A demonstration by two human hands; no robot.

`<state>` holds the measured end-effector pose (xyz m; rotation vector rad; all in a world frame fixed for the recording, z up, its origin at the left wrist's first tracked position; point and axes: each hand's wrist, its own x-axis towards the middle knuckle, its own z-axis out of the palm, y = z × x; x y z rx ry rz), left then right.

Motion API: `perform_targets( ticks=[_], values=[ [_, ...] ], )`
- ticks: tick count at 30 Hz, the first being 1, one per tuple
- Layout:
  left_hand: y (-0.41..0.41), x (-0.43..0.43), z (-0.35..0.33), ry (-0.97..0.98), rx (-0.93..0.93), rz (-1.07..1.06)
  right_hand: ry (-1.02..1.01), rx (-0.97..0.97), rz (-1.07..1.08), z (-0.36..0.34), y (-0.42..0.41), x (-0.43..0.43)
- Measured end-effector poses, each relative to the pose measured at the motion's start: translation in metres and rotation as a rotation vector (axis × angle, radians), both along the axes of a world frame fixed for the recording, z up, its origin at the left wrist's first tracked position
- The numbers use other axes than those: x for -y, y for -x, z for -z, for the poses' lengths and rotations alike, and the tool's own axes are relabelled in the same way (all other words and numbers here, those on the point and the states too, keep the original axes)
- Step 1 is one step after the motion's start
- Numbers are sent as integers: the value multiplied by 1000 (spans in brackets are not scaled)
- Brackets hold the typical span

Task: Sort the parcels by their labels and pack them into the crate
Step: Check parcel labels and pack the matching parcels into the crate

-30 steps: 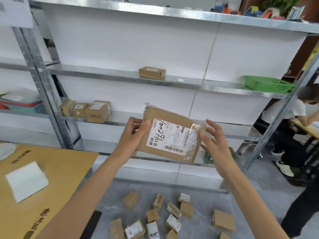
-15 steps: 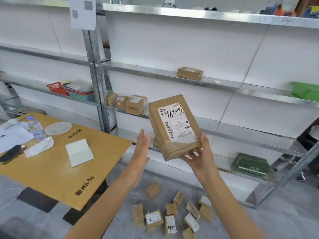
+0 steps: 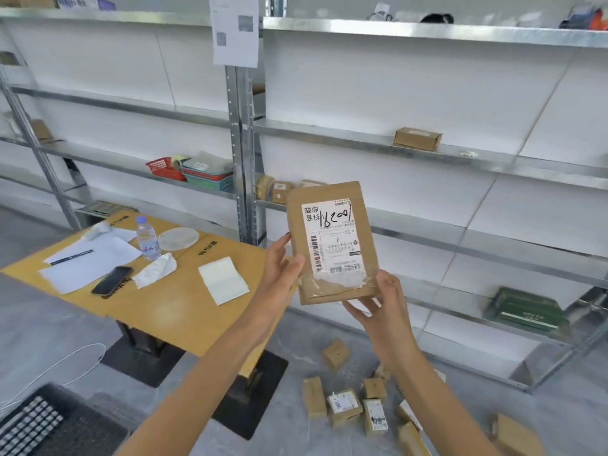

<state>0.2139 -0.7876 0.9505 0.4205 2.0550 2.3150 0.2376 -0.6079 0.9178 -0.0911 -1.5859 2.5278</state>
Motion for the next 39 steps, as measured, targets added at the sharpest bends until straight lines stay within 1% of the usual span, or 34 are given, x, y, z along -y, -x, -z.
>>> perform_targets(
  ticks=[3, 5, 7, 9, 10, 11, 12, 14, 16, 17, 19, 20, 22, 24, 26, 29, 30, 32, 34, 39],
  values=[
    [-4, 47, -16, -14, 24, -99, -36, -16, 9, -6, -10, 17],
    [-4, 74, -31, -9, 3, -99, -114, -52, -1, -17, -14, 22],
    [-9, 97, -39, 80, 6, -5, -209, -90, -33, -35, -14, 23],
    [-18, 108, -38, 209, 49, 143, -289, -101, -46, -57, -10, 22],
    [-24, 110, -33, 240, 82, 185, -314, -91, -38, -69, -6, 22],
    [-29, 109, -27, 225, 117, 187, -317, -76, -26, -79, -3, 22],
    [-35, 106, -22, 154, 150, 163, -300, -66, -7, -88, -1, 23],
    [-45, 100, -13, -68, 183, 103, -271, -68, 71, -99, -1, 27],
    [-54, 93, -7, -212, 169, 30, -275, -67, 154, -92, -12, 37],
    [-59, 90, -5, -250, 156, -14, -270, -57, 155, -82, -20, 45],
    [-70, 81, -1, -276, 142, -104, -278, -50, 47, -55, -38, 69],
    [-78, 74, 3, -252, 140, -143, -277, -66, -34, -42, -46, 83],
    [-94, 60, 11, -146, 150, -197, -199, -124, -144, -25, -55, 109],
    [-108, 55, 18, -59, 170, -218, -93, -140, -151, -20, -52, 121],
    [-117, 67, 19, -21, 209, -276, -67, -122, -148, -18, -47, 122],
    [-123, 108, 16, -9, 194, -391, -200, -90, -225, -15, -50, 124],
    [-126, 122, 15, 18, 173, -395, -258, -85, -264, -14, -54, 128],
    [-132, 147, 12, 63, 147, -325, -334, -76, -335, -11, -64, 142],
    [-138, 168, 11, 92, 125, -265, -358, -53, -379, -8, -73, 162],
    [-163, 243, 17, 152, 73, -260, -361, 1, -454, -2, -95, 233]
  ],
)
